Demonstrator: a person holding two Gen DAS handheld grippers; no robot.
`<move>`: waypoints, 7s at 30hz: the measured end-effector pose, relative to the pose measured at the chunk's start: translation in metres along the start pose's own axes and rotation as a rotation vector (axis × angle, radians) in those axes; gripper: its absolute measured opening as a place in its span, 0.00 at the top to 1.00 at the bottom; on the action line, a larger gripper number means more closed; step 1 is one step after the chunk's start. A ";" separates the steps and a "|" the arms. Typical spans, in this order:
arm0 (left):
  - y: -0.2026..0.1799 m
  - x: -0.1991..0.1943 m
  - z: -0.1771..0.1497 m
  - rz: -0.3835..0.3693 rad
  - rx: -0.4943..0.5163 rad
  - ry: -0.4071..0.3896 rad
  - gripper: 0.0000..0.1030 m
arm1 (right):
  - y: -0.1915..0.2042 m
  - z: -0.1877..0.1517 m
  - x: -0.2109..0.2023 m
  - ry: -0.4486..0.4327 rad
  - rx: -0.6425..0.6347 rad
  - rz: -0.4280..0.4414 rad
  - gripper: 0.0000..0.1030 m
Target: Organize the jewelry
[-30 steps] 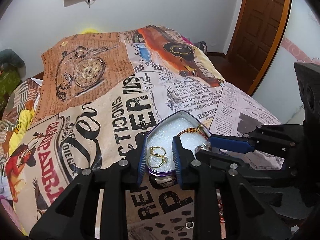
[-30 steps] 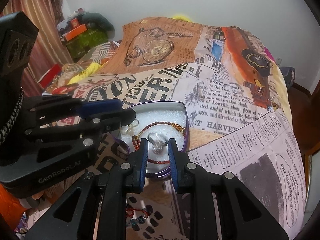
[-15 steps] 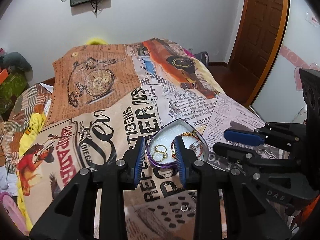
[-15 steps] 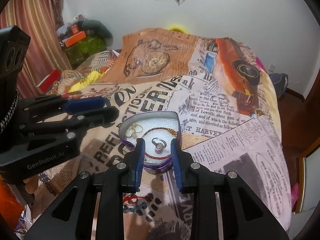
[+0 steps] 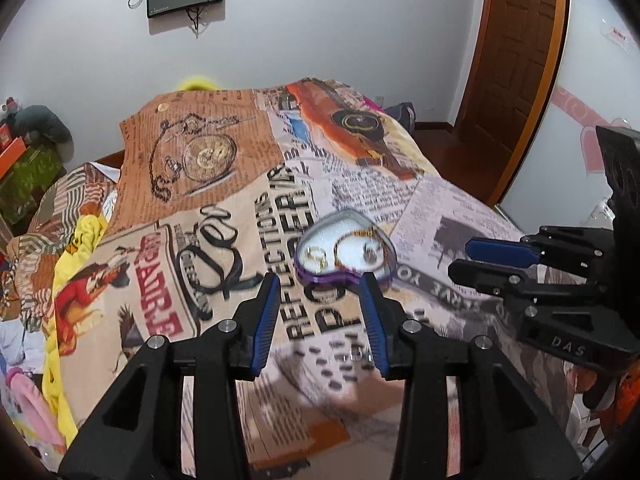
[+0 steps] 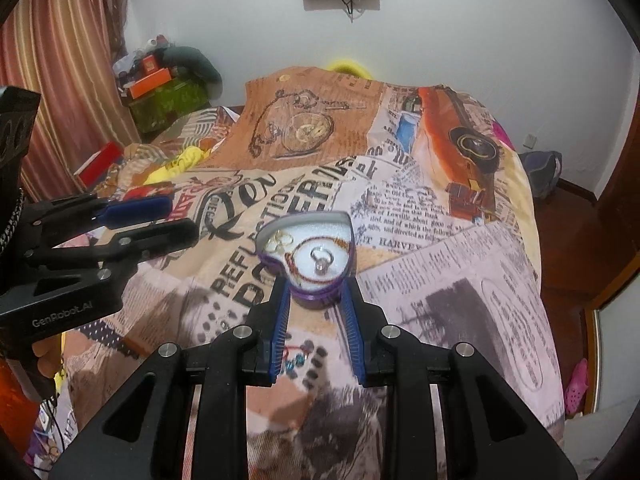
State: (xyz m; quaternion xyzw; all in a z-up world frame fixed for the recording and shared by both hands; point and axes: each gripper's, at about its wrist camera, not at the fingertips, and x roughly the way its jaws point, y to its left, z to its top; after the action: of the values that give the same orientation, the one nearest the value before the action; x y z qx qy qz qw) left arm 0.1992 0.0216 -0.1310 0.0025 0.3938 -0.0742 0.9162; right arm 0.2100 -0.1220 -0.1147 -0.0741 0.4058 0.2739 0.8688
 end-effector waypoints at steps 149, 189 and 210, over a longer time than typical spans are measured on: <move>0.011 0.110 0.028 -0.084 -0.031 0.070 0.93 | -0.026 0.037 0.087 0.040 0.129 0.085 0.93; 0.012 -0.015 0.006 -0.009 -0.039 -0.041 0.60 | 0.001 0.014 -0.005 -0.029 0.094 -0.005 0.60; 0.010 0.031 -0.059 -0.071 -0.091 0.153 0.59 | 0.016 -0.050 0.050 0.193 0.005 -0.085 0.60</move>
State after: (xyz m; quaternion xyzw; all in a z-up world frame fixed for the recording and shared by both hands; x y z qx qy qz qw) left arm 0.1787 0.0311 -0.1947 -0.0475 0.4656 -0.0880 0.8793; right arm 0.1944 -0.1049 -0.1836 -0.1150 0.4846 0.2274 0.8368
